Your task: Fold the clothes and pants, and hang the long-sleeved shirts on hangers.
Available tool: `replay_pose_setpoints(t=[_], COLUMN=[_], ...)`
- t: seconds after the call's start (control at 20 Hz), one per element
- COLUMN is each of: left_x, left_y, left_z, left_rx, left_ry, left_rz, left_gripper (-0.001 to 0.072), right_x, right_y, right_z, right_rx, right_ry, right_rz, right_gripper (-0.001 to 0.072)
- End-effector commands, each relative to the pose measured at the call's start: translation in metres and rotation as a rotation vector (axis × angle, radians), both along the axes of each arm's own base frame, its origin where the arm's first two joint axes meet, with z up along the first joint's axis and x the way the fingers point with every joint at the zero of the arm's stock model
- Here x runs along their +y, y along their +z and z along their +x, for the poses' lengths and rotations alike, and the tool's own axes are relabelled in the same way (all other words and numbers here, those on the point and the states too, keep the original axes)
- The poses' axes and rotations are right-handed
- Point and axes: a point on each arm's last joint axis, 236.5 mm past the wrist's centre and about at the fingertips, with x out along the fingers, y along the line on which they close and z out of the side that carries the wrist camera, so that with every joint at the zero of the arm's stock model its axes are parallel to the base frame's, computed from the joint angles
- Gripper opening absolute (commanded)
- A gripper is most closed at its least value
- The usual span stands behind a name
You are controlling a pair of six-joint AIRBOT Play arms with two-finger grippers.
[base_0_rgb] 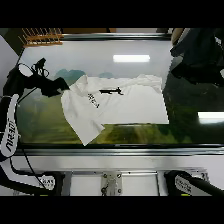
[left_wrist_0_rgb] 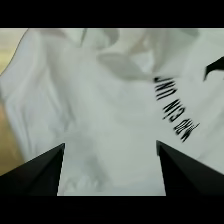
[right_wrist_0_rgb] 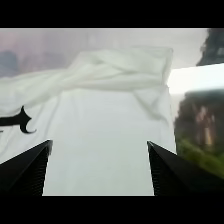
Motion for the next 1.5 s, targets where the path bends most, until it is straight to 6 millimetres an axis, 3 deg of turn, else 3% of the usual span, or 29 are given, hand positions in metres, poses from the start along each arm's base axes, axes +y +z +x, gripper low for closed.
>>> replay_pose_setpoints(t=[0.0, 0.1, 0.2, 0.4, 0.9, 1.0, 1.05, 1.2, 1.35, 1.45], left_x=[0.026, 0.033, 0.030, 0.001, -0.038, -0.040, -0.039, -0.030, -0.025, -0.024], left_y=[-0.060, -0.084, -0.098, -0.099, -0.100, -0.100, -0.099, -0.089, -0.081, -0.081], left_z=[-0.084, -0.110, -0.122, -0.109, -0.102, -0.101, -0.100, -0.097, -0.101, -0.102], left_rx=[0.194, 0.252, 0.272, 0.201, 0.158, 0.151, 0.148, 0.156, 0.184, 0.182], left_ry=[0.049, 0.092, 0.115, 0.107, -0.002, -0.005, -0.002, 0.007, -0.006, -0.014], left_rz=[0.034, 0.019, -0.008, -0.112, -0.072, -0.070, -0.069, -0.084, -0.104, -0.102], left_gripper=[0.0619, 0.0619, 0.0619, 0.0619, 0.0598, 0.0158, 0.0010, 0.0008, 0.0008, 0.0008], right_x=[0.014, 0.021, 0.024, 0.035, 0.037, 0.037, 0.036, 0.008, -0.045, -0.052], right_y=[-0.023, -0.037, -0.047, -0.051, -0.049, -0.049, -0.050, -0.067, -0.135, -0.182], right_z=[-0.061, -0.086, -0.101, -0.106, -0.105, -0.105, -0.105, -0.112, -0.153, -0.175], right_rx=[0.093, 0.131, 0.158, 0.167, 0.161, 0.161, 0.163, 0.229, 0.471, 0.577], right_ry=[0.035, 0.044, 0.050, 0.055, 0.055, 0.054, 0.052, -0.067, -0.450, -0.612], right_rz=[0.000, 0.011, 0.016, 0.072, 0.085, 0.085, 0.086, 0.072, 0.159, 0.263], right_gripper=[0.0656, 0.0656, 0.0656, 0.0656, 0.0655, 0.0656, 0.0656, 0.0656, 0.0656, 0.0656])
